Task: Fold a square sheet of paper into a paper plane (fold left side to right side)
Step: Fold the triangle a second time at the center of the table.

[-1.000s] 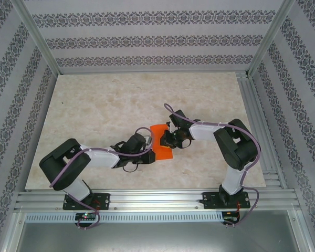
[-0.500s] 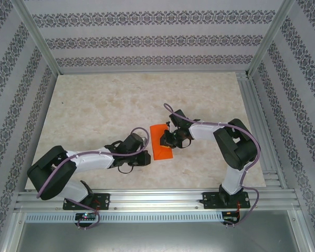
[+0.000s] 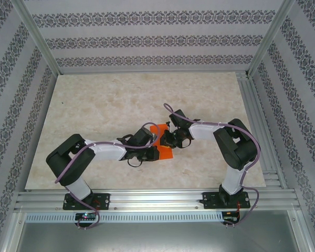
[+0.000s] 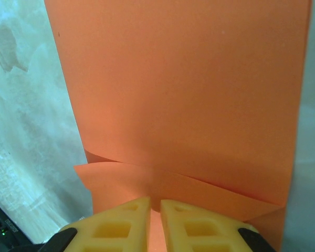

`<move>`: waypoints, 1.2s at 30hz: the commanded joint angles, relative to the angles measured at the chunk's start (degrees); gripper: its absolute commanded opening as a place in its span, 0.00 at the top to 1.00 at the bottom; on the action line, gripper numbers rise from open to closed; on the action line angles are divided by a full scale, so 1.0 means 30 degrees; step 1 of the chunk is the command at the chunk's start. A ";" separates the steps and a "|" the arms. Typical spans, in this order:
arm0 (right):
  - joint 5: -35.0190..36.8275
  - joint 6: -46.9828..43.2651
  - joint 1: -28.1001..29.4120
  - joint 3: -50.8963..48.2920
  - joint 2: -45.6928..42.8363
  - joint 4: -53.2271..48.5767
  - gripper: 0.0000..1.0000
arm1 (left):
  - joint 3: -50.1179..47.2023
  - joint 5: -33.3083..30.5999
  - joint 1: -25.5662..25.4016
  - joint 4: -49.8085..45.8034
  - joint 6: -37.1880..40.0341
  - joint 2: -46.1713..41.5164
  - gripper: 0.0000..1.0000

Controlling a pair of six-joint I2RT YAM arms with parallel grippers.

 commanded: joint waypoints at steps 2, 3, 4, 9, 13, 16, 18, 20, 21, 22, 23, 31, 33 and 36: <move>0.1819 -0.0698 -0.0280 -0.0137 0.0508 -0.0713 0.84 | -0.0227 -0.0542 -0.0066 0.0037 0.0515 0.0167 0.88; 0.1623 -0.0805 -0.0311 -0.0084 0.0305 -0.0669 0.84 | -0.0433 -0.0645 -0.0061 -0.0084 0.0565 0.0151 0.88; 0.1448 -0.0892 -0.0349 -0.0049 0.0090 -0.0665 0.84 | -0.0609 -0.0754 -0.0065 -0.0163 0.0595 0.0136 0.88; -0.0270 -0.1656 -0.0360 0.0043 -0.1436 -0.1195 0.89 | -0.1484 -0.0990 -0.0065 -0.0113 0.0509 0.0086 0.89; -0.1303 -0.1572 0.0099 -0.0250 -0.1819 -0.1671 0.95 | -0.1740 -0.0982 -0.0065 0.0283 0.0362 0.0091 0.89; -0.1931 -0.1009 0.0632 -0.0707 -0.1676 -0.1068 0.97 | -0.1770 -0.0973 -0.0067 0.0365 0.0346 0.0136 0.90; -0.2068 -0.0617 0.0900 -0.1034 -0.1583 -0.0576 0.98 | -0.1810 -0.0980 -0.0065 0.0365 0.0332 0.0110 0.90; -0.2120 -0.0333 0.1024 -0.1317 -0.1498 -0.0293 0.98 | -0.1839 -0.0998 -0.0072 0.0338 0.0313 0.0056 0.90; -0.2142 -0.0157 0.1086 -0.1488 -0.1446 -0.0050 0.98 | -0.1862 -0.1010 -0.0065 0.0361 0.0324 0.0033 0.90; -0.2195 -0.0008 0.1128 -0.1605 -0.1411 0.0178 0.98 | -0.1882 -0.1028 -0.0069 0.0387 0.0331 0.0019 0.90; -0.2264 0.0109 0.1200 -0.1687 -0.1330 0.0377 0.98 | -0.1866 -0.1015 -0.0065 0.0400 0.0332 0.0019 0.90; -0.2518 0.0448 0.1424 -0.1665 -0.1076 0.0965 0.98 | -0.2052 -0.1069 -0.0094 0.0614 0.0185 0.0048 0.91; -0.2567 0.0523 0.1435 -0.1554 -0.0900 0.1052 0.98 | -0.2051 -0.1069 -0.0109 0.0647 0.0212 0.0048 0.91; -0.2306 0.0515 0.1439 -0.1379 -0.0666 0.0973 0.98 | -0.2107 -0.1084 -0.0095 0.0707 0.0168 0.0048 0.91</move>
